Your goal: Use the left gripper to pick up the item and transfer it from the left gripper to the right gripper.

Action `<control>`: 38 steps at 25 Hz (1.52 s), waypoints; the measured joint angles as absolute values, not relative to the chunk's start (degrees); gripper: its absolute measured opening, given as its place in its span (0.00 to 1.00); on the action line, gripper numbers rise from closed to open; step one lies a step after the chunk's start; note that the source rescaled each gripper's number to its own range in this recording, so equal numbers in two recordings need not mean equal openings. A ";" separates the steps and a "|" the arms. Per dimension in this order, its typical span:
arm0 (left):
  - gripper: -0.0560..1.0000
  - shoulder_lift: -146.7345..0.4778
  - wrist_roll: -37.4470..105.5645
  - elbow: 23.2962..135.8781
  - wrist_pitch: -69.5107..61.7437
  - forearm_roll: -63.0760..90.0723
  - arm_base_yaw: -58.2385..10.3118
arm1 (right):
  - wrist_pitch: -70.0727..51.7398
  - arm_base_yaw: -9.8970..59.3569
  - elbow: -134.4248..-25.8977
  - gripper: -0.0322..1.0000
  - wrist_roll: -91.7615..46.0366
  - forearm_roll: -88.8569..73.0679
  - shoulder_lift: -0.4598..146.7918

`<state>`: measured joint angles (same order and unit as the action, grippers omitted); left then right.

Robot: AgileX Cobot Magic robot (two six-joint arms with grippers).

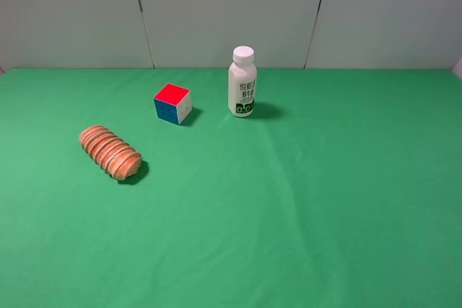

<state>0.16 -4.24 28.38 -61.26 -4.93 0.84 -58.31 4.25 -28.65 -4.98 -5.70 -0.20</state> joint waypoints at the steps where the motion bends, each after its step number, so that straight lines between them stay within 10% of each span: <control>1: 1.00 0.16 -4.24 28.38 -61.26 -4.93 0.84 | -58.31 4.25 -28.65 1.00 -4.98 -5.70 -0.20; 38: 1.00 -8.58 -4.24 33.33 -61.33 -4.77 0.84 | -58.31 4.25 -28.65 1.00 -4.98 -5.70 -0.20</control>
<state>-8.58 -4.24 33.33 -61.33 -4.77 0.84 -58.31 4.25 -28.65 -4.98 -5.70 -0.20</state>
